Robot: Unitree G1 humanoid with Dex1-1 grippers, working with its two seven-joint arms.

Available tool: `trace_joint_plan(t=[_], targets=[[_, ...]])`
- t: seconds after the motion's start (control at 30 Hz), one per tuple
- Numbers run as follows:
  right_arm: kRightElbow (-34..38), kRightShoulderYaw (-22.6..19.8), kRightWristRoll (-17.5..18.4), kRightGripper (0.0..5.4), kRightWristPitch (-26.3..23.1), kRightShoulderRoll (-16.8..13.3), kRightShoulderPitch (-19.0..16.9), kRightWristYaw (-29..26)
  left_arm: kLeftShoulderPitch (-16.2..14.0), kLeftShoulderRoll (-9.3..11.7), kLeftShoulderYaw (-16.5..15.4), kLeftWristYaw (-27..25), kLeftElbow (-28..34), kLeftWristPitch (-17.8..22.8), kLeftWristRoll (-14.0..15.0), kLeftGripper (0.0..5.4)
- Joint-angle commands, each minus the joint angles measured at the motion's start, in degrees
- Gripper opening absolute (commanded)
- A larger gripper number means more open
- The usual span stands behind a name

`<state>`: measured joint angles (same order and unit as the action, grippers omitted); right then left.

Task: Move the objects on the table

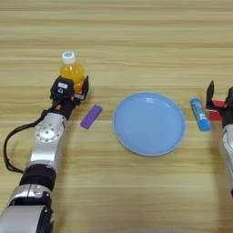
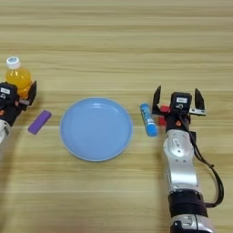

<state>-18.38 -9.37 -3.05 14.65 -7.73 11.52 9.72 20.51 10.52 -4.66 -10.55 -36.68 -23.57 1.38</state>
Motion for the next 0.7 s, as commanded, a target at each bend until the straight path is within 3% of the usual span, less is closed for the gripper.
trace_joint_plan(t=[0.03, 0.7], targets=[[-0.4, 0.1, -0.4, 5.40, -0.1, 0.1, 1.0, 0.5, 0.2, -0.3, 0.7, 0.3, -0.6, -1.0, -0.8, 3.39], [-0.3, 0.1, -0.4, 5.40, -0.1, 0.1, 0.9, 0.5, 0.0, -0.4, 1.5, 2.4, -5.1, -3.8, -3.0, 3.39]])
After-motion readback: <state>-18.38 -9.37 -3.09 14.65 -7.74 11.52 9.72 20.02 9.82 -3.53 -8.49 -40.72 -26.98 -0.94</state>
